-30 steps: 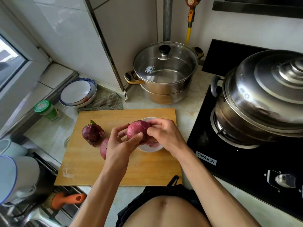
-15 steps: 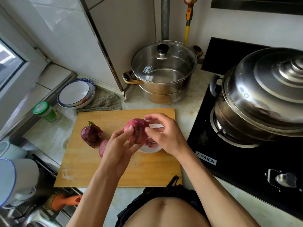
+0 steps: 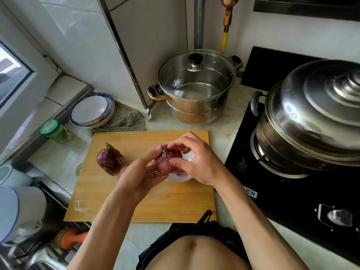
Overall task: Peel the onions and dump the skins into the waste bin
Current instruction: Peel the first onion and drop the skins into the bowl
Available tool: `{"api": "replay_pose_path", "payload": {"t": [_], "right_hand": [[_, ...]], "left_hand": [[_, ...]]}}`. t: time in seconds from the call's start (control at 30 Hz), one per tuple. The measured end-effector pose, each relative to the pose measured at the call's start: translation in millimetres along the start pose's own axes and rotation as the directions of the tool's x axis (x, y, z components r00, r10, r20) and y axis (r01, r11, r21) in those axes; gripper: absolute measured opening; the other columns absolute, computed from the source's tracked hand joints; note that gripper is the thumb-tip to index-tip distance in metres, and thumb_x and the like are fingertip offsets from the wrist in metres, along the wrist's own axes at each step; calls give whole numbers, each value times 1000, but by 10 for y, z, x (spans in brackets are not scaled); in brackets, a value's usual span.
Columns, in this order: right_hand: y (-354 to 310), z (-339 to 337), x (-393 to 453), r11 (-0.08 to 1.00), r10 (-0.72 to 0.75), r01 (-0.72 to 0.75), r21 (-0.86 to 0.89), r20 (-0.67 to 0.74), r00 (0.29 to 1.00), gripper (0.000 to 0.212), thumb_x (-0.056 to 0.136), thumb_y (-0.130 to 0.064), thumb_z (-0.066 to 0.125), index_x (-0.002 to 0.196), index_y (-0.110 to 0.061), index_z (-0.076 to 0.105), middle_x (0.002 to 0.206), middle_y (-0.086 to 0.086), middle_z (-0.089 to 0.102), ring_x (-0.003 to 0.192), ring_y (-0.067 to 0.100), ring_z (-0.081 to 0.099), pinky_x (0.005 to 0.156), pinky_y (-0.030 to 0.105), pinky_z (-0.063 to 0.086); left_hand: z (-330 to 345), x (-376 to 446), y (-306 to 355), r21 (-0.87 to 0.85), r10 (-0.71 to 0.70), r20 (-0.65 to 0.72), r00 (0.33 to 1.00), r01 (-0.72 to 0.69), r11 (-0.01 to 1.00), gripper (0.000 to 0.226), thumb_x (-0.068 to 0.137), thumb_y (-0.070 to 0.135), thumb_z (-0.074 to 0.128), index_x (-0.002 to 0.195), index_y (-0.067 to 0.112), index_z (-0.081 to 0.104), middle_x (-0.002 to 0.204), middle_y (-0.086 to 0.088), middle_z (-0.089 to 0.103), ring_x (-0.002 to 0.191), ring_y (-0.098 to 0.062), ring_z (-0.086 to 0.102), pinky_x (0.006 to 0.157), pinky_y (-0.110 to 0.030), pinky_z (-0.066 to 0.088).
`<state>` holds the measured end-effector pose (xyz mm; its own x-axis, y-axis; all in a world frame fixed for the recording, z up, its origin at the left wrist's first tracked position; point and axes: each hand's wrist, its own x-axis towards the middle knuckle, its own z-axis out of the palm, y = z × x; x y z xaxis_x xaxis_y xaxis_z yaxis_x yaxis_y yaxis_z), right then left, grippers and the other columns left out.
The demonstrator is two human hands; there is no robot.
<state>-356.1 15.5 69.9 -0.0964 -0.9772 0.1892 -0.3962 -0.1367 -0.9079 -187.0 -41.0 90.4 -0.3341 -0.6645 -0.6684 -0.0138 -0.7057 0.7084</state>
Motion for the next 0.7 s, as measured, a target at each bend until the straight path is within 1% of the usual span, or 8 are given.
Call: {"api": "replay_pose_path", "payload": {"t": [0.07,0.17,0.3,0.37,0.43,0.57,0.63,0.7], "right_hand": [[-2,-11,-11,1000,20,-20,6,12,1000,29,81,-11,79,108,-13,70,108,2,62,97,0,55,87,12,42],[2,-10,-26,999,46,-46,13,19,999,29,81,-10,79,108,-14,70,110,2,62,98,1,55,85,14,46],[-23,-48,-22,994,102,-104,33,60,993,31,81,-12,79,109,-18,68,111,-2,61,97,-2,55,85,27,52],[-46,-64,-18,992,118,-120,28,80,990,30,81,-12,79,108,-20,67,105,-8,59,94,-3,54,84,33,54],[-59,-64,-16,991,131,-134,24,98,986,30,81,-12,79,106,-22,66,97,-11,55,91,-2,53,84,37,54],[-45,-71,-16,987,153,-157,27,116,981,30,81,-13,79,104,-25,65,90,-10,54,86,4,55,85,42,53],[-42,-72,-15,985,165,-171,37,122,979,28,83,-12,78,103,-26,63,83,-11,54,82,6,54,85,43,53],[-38,-66,-11,986,160,-165,33,111,981,25,85,-13,76,102,-27,63,75,-10,52,78,9,55,85,41,52]], "left_hand": [[8,-4,-16,9,3,-9,1000,-3,1000,47,74,41,75,111,13,74,86,-8,76,75,-20,70,63,-27,59],[6,0,-18,29,16,-17,1000,-16,999,56,73,41,75,119,10,72,89,-8,75,77,-19,71,65,-28,59],[13,18,-11,43,19,-21,1000,-18,999,66,72,40,76,127,5,67,89,-10,74,70,-18,72,60,-27,59],[22,23,-15,53,15,-23,1000,-14,998,66,72,40,76,127,5,67,86,-8,75,69,-17,72,59,-27,58],[17,29,-19,56,5,-22,1000,-4,998,61,75,39,76,126,6,67,83,-7,75,69,-18,72,61,-28,59],[13,29,-26,65,-15,-12,1000,16,998,41,86,35,72,118,9,70,79,-5,75,67,-17,71,64,-29,59],[23,25,-34,65,-21,-9,1000,21,998,33,89,35,71,112,11,72,77,-5,74,69,-17,70,65,-29,58],[29,24,-33,40,-28,-26,999,29,999,27,91,33,70,108,12,74,78,-8,74,72,-19,68,64,-28,59]]}}
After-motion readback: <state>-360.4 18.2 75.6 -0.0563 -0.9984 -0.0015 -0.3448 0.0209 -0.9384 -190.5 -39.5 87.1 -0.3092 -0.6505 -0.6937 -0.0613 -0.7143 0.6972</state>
